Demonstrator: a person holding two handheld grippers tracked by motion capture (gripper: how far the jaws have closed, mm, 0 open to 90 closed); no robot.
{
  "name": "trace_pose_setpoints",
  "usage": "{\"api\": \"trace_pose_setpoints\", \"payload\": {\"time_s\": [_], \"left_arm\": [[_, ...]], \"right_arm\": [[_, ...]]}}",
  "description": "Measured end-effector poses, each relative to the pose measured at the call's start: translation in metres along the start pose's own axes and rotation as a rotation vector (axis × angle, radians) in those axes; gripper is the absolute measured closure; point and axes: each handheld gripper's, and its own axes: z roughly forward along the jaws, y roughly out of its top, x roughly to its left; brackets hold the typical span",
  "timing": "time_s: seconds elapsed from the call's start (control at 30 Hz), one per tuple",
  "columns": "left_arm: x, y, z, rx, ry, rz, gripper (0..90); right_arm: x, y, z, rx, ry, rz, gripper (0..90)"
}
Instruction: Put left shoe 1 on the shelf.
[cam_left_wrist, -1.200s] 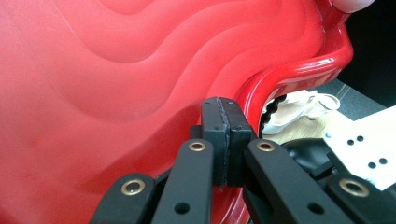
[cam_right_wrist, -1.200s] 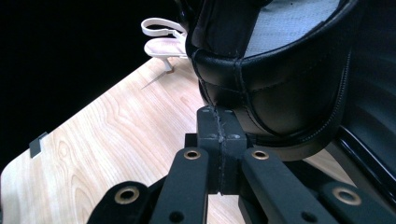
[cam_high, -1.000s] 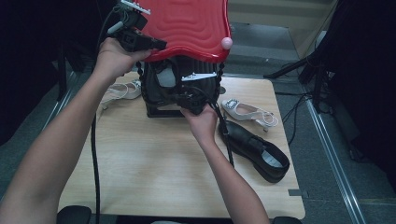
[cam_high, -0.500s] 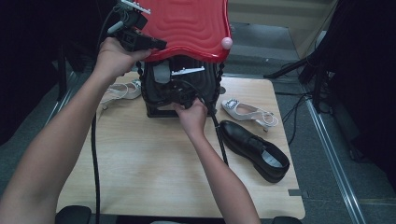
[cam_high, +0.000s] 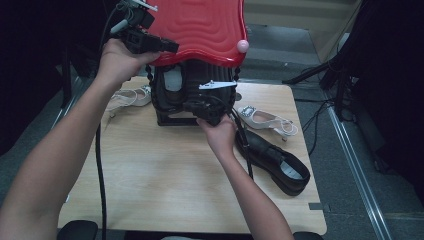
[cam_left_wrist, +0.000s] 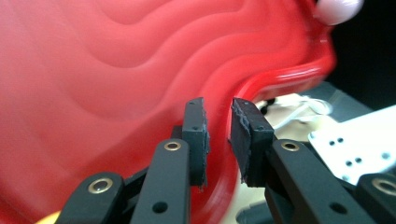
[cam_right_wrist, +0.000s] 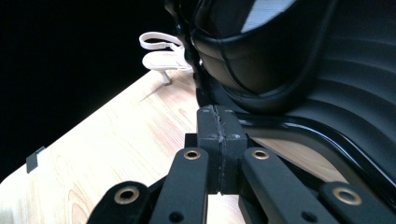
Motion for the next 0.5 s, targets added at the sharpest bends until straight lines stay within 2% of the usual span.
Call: {"api": "trace_pose_setpoints", "payload": {"time_s": [0.1, 0.13, 0.2, 0.3, 0.43, 0.5], "left_arm": [[-0.007, -0.003, -0.009, 0.003, -0.025, 0.014, 67.5], [-0.009, -0.004, -0.011, 0.011, -0.02, 0.005, 64.6], [-0.015, -0.006, -0.015, 0.029, 0.021, 0.004, 60.9], [-0.022, -0.013, -0.019, 0.019, -0.017, 0.01, 57.1], [-0.026, -0.024, -0.021, 0.02, -0.068, -0.005, 53.1], [-0.029, -0.032, -0.02, 0.017, -0.081, 0.001, 52.4]], "right_arm": [[-0.002, -0.006, -0.015, 0.0, 0.001, 0.012, 88.3], [-0.003, -0.009, -0.02, -0.002, 0.003, 0.006, 88.1], [-0.003, -0.014, -0.028, 0.01, -0.008, 0.003, 85.5], [-0.003, -0.027, -0.041, 0.021, -0.017, -0.016, 83.1], [-0.005, -0.041, -0.053, 0.018, 0.013, 0.006, 80.1], [-0.006, -0.046, -0.056, 0.023, 0.009, 0.002, 77.2]]}}
